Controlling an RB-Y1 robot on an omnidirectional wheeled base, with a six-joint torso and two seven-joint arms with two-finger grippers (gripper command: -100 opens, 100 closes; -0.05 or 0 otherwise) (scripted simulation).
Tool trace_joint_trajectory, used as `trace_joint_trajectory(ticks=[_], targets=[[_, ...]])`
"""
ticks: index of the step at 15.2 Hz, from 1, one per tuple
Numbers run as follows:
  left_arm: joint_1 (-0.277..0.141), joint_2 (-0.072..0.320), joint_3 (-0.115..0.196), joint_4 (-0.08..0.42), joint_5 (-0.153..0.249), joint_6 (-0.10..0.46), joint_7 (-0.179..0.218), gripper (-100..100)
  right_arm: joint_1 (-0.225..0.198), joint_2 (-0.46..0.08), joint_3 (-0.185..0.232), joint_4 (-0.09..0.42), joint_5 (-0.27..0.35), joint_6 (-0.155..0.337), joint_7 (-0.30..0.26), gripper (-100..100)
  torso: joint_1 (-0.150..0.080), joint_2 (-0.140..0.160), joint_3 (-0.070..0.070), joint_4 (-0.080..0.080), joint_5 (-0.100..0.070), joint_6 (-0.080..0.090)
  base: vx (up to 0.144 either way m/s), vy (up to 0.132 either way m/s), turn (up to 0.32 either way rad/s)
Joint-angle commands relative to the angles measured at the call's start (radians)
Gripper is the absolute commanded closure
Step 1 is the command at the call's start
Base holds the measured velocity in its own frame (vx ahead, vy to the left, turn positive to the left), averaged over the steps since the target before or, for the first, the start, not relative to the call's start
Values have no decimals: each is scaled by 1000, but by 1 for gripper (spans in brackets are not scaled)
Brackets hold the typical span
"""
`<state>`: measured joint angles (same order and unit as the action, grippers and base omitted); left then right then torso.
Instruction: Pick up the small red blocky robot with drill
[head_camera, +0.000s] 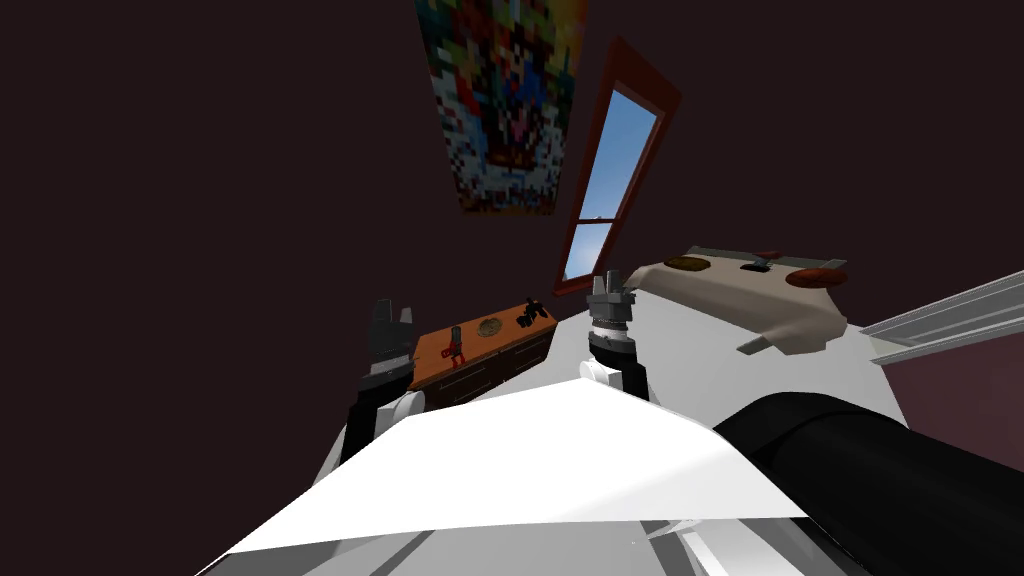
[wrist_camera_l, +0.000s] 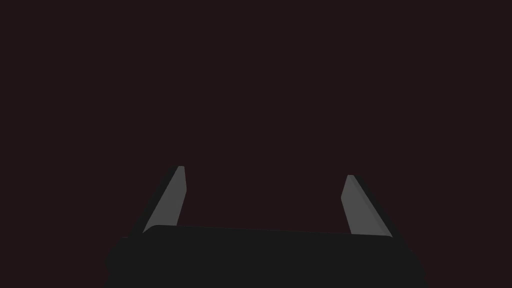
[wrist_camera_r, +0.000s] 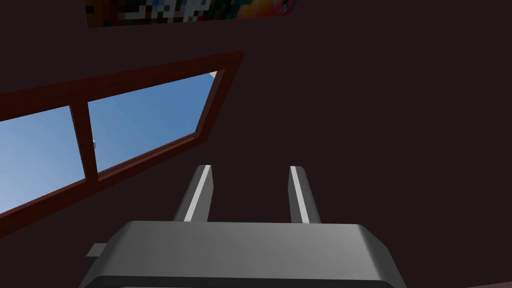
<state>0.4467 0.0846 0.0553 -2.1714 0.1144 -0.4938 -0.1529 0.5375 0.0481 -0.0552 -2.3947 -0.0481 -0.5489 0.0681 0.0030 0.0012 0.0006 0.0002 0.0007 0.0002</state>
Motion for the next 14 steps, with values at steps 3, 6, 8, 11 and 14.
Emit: trace_joint_trajectory(ticks=[3, 6, 8, 11, 14], targets=[[-23, 24, 12, 78, 1, 47, -1, -100, 0, 0, 0, 0, 0, 0, 0, 0, 0, 0, 0, 0, 0, 0, -17, 34, -61], [-29, 31, 16, 113, 2, 61, 0, -100, 0, 0, 0, 0, 0, 0, 0, 0, 0, 0, 0, 0, 0, 0, -11, 25, -49], [-36, 37, 21, 146, 3, 77, 0, -100, 0, 0, 0, 0, 0, 0, 0, 0, -1, -1, 0, 0, 0, 0, -10, 26, -56], [-51, 48, 31, 213, 4, 108, 1, -100, 0, 0, 0, 0, 0, 0, 0, 0, 0, -1, -1, 0, 0, 0, -6, 33, -58], [-67, 55, 41, 284, 6, 141, 2, -100, 0, 0, 0, 0, 0, 0, 0, 0, 1, -1, -1, 0, 0, 0, -8, 41, -78]])
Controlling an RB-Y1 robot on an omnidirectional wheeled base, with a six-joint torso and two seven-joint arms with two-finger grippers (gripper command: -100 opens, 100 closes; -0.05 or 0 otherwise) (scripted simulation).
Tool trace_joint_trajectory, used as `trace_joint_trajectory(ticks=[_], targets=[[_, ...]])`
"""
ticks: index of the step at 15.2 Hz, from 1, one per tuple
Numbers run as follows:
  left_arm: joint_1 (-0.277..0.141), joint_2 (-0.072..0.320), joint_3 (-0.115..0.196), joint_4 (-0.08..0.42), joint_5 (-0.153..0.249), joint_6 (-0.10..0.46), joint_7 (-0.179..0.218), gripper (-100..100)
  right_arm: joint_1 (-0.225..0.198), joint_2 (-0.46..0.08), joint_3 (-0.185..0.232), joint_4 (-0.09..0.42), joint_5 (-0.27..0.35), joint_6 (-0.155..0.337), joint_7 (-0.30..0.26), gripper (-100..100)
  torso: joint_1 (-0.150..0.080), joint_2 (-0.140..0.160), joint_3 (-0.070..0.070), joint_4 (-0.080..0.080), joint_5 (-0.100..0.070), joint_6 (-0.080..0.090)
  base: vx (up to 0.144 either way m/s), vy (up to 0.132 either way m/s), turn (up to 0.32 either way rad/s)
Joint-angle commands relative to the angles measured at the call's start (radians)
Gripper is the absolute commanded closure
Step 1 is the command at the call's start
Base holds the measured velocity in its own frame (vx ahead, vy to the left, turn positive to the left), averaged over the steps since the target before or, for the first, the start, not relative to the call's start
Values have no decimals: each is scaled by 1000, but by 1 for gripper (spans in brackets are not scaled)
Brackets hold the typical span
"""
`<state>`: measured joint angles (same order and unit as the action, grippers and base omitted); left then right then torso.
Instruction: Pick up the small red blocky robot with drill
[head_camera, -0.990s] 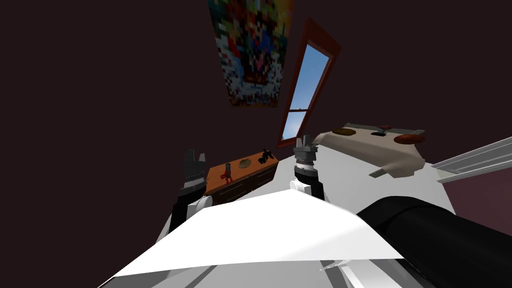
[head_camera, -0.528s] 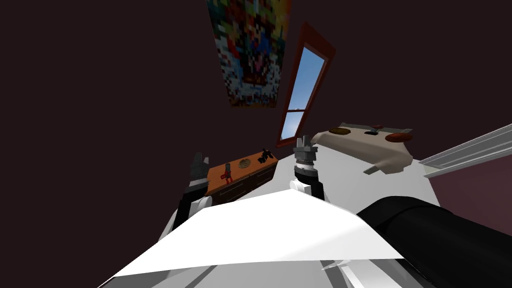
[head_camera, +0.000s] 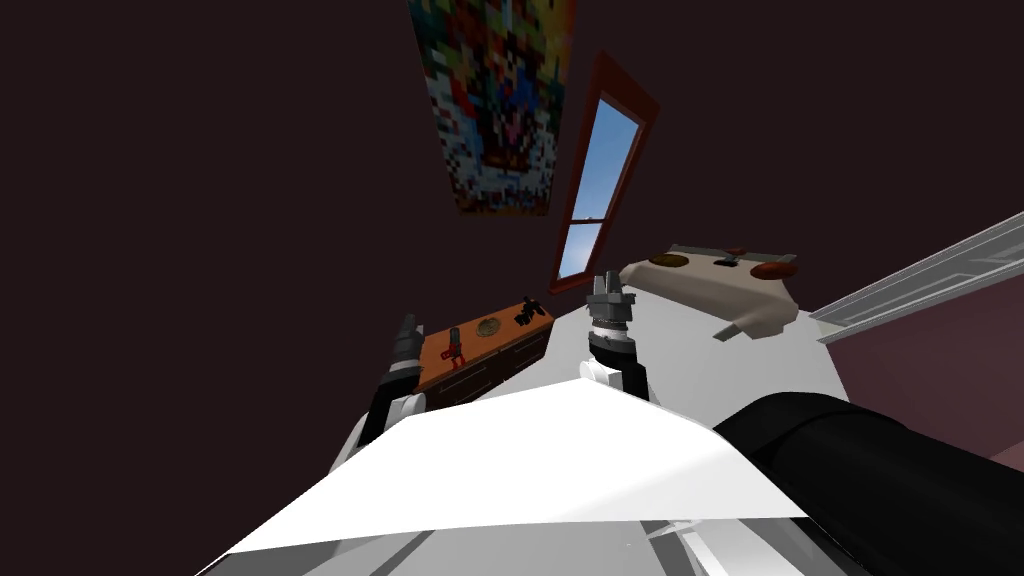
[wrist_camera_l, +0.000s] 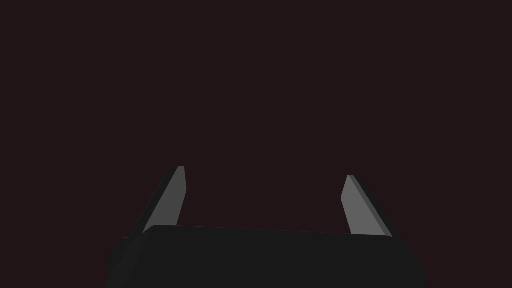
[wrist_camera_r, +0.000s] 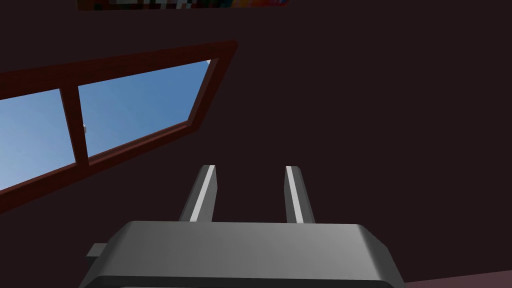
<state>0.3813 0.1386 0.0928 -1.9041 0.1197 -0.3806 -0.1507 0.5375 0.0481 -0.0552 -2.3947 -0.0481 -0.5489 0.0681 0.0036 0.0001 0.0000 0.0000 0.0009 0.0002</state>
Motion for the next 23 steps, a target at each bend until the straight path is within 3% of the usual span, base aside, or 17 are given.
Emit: trace_joint_trajectory(ticks=[1, 5, 10, 16, 23], targets=[[-1, 1, 4, 17, 0, 28, -1, -100, 0, 0, 0, 0, 0, 0, 0, 0, 0, 0, 0, 0, 0, 0, -3, 34, -49], [-27, 6, 20, 119, 3, 78, 1, -100, 0, 0, 0, 0, 0, 0, 0, 0, 0, -1, 0, 0, 0, 0, 2, 38, -72], [-45, 5, 31, 196, 5, 112, 1, -100, 0, 0, 0, 0, 0, 0, 0, 0, -1, -1, 0, 0, 0, 0, 3, 32, -57], [-89, -8, 57, 360, 11, 193, 3, -100, 0, 0, 0, 0, 0, 0, 0, 0, 0, -2, -1, 0, 0, 0, 13, 35, -80], [-121, -27, 76, 490, 15, 250, 4, -100, 0, 0, 0, 0, 0, 0, 0, 0, -2, -1, -1, 0, 0, 0, 7, 27, -54]])
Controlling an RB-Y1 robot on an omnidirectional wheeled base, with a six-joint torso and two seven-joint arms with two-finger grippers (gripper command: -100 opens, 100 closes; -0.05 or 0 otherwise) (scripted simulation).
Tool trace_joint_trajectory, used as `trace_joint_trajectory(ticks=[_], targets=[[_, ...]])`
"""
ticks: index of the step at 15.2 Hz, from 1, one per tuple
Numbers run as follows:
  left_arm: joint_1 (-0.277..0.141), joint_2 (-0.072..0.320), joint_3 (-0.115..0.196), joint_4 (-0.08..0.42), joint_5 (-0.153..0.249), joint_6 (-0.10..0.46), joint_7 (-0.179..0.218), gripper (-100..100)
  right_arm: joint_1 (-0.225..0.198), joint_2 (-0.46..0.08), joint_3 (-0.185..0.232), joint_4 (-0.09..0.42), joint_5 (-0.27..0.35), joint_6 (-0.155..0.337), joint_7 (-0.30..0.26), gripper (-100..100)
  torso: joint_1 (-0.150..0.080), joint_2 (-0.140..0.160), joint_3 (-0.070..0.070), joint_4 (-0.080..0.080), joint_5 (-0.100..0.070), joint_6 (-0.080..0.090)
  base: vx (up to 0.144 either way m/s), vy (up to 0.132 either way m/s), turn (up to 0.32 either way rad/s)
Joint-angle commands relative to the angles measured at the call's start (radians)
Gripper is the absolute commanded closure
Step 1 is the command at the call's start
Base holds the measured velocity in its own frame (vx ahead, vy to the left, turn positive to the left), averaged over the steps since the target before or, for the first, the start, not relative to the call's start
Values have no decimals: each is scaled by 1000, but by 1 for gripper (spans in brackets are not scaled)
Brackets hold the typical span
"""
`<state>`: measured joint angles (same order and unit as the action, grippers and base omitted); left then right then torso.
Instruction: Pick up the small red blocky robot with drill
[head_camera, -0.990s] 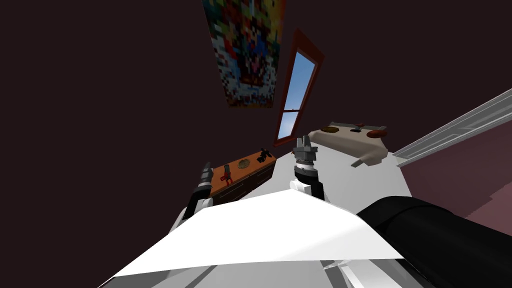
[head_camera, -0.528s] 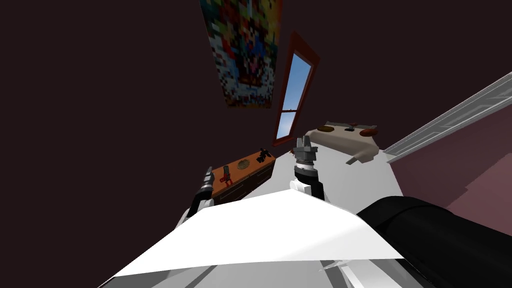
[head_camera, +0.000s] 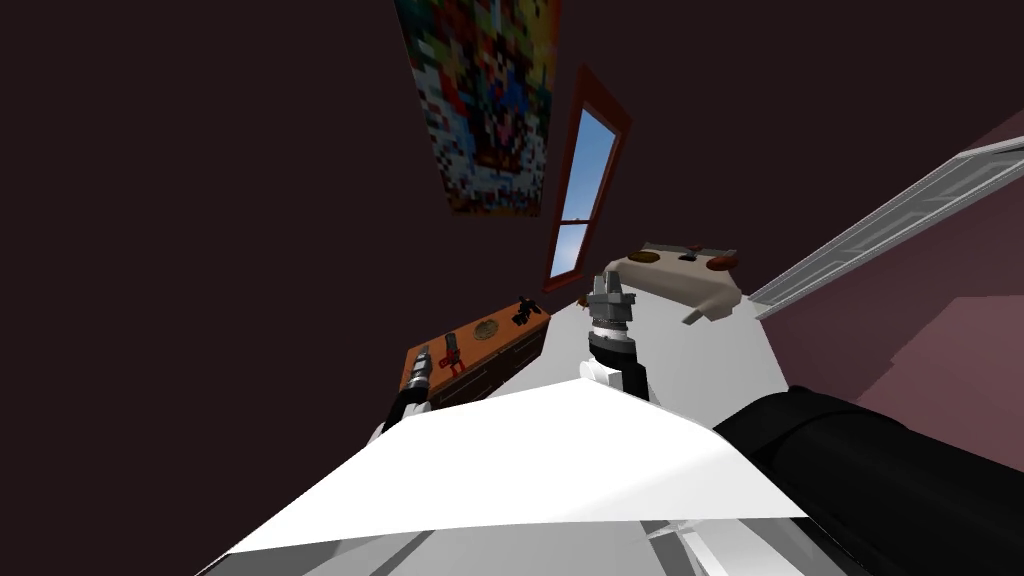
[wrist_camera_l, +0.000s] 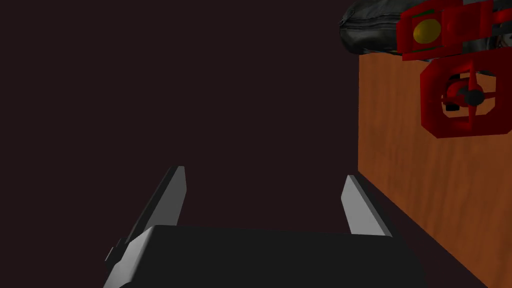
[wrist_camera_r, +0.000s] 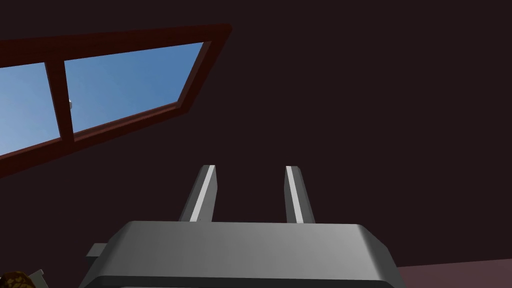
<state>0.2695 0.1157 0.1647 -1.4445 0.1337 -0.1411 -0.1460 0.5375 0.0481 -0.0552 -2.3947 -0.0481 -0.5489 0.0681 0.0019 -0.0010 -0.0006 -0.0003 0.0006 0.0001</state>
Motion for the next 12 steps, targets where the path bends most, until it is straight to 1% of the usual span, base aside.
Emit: trace_joint_trajectory(ticks=[1, 3, 4, 5, 6, 8, 9, 11, 12], targets=[[-9, -4, 4, 32, 1, 10, -1, -100, 0, 0, 0, 0, 0, 0, 0, 0, 0, 0, 0, 0, 0, 0, 6, 19, -40], [-23, -18, 12, 84, 3, 35, 0, -100, 0, 0, 0, 0, 0, 0, 0, 0, 0, 0, 0, 0, 0, 0, 8, 22, -53], [-23, -18, 12, 85, 3, 35, 0, -100, 0, 0, 0, 0, 0, 0, 0, 0, 0, 0, 0, 0, 0, 0, 6, 22, -52], [-30, -26, 16, 109, 4, 46, 0, -100, 0, 0, 0, 0, 0, 0, 0, 0, 0, 0, 0, 0, 0, 0, 6, 20, -40], [-30, -26, 16, 109, 4, 46, 0, -100, 0, 0, 0, 0, 0, 0, 0, 0, 0, 0, 0, 0, 0, 0, 6, 15, -24], [-42, -44, 22, 151, 6, 66, 0, -100, 0, 0, 0, 0, 0, 0, 0, 0, -1, 0, 0, 0, 0, 0, 8, 12, -42], [-42, -44, 22, 151, 6, 66, 0, -100, 0, 0, 0, 0, 0, 0, 0, 0, -1, 0, 0, 0, 0, 0, 8, 11, -39], [-52, -65, 27, 184, 8, 81, 1, -100, 0, 0, 0, 0, 0, 0, 0, 0, -1, 0, 0, 0, 0, 0, 8, 6, -33], [-61, -86, 30, 208, 9, 92, 1, -100, 0, 0, 0, 0, 0, 0, 0, 0, -1, 0, 0, 0, 0, 0, 16, 4, -74]])
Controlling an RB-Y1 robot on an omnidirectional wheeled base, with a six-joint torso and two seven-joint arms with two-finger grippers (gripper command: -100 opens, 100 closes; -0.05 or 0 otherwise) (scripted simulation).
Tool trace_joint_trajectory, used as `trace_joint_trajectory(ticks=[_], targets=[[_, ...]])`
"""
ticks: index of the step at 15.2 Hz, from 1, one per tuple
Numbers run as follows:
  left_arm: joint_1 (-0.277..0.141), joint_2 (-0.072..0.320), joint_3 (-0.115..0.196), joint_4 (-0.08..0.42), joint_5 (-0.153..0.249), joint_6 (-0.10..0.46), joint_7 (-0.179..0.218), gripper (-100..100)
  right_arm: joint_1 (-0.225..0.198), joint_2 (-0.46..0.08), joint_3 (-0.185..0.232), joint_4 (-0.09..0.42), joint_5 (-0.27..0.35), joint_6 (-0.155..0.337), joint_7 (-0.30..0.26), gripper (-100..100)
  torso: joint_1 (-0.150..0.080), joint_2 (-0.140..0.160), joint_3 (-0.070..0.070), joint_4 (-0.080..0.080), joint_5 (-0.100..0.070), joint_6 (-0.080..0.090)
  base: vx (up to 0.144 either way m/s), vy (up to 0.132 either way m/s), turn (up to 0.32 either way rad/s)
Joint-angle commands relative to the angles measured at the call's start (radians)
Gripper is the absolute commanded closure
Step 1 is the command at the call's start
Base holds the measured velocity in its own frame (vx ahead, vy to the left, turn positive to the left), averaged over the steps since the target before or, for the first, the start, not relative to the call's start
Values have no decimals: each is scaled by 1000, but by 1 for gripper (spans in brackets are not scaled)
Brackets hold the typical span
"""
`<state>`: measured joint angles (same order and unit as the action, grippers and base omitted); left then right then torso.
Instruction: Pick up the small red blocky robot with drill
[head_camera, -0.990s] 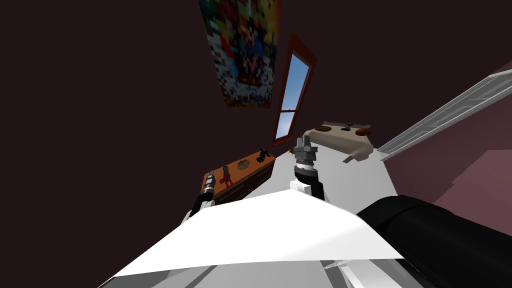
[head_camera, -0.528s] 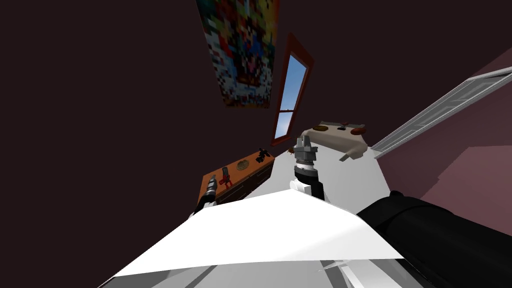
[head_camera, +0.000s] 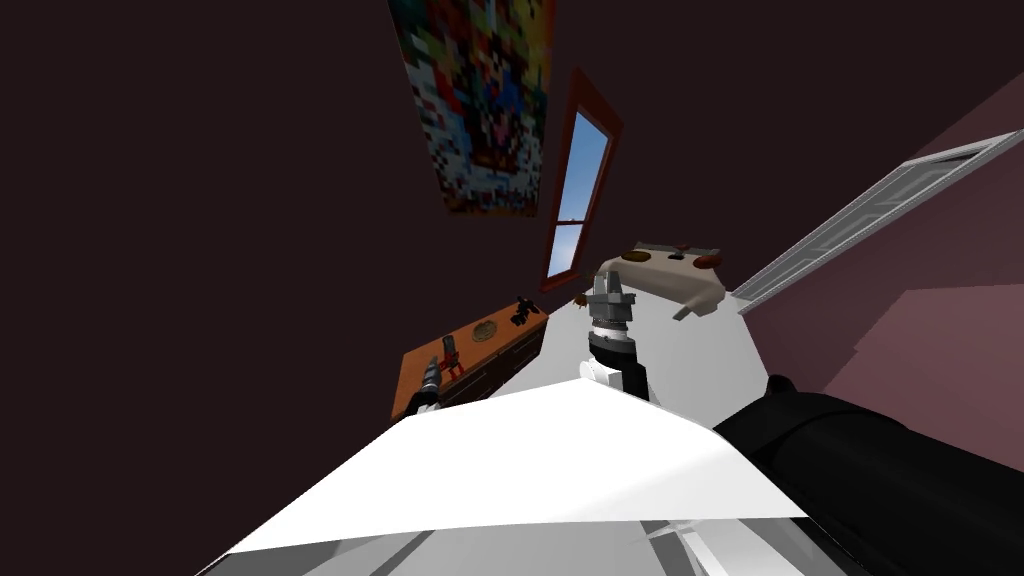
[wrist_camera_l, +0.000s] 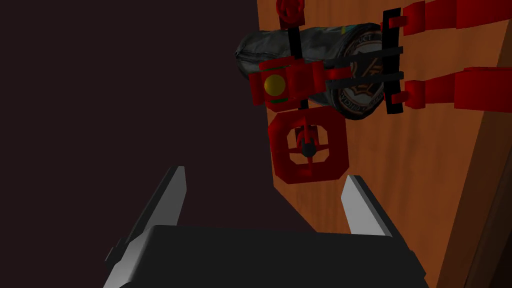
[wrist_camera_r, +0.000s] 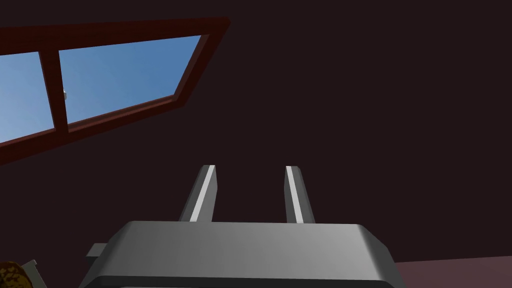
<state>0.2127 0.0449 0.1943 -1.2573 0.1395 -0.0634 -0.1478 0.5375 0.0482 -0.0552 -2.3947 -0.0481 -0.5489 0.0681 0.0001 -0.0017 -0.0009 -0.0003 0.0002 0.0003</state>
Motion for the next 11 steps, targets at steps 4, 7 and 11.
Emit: trace_joint_trajectory(ticks=[4, 7, 11], targets=[[-15, -11, -1, 60, -1, -22, 7, -100, 0, 0, 0, 0, 0, 0, 0, 0, 1, -1, -1, 0, 0, 0, 40, 16, -20], [-11, -11, -1, 48, 1, -10, 6, 100, 0, 0, 0, 0, 0, 0, 0, 0, 1, -2, -1, 0, 0, 0, 23, 11, -1], [-11, -10, -1, 47, 1, -11, 5, 100, 0, 0, 0, 0, 0, 0, 0, 0, 0, 0, 0, 0, 0, 0, 3, 2, -2]])
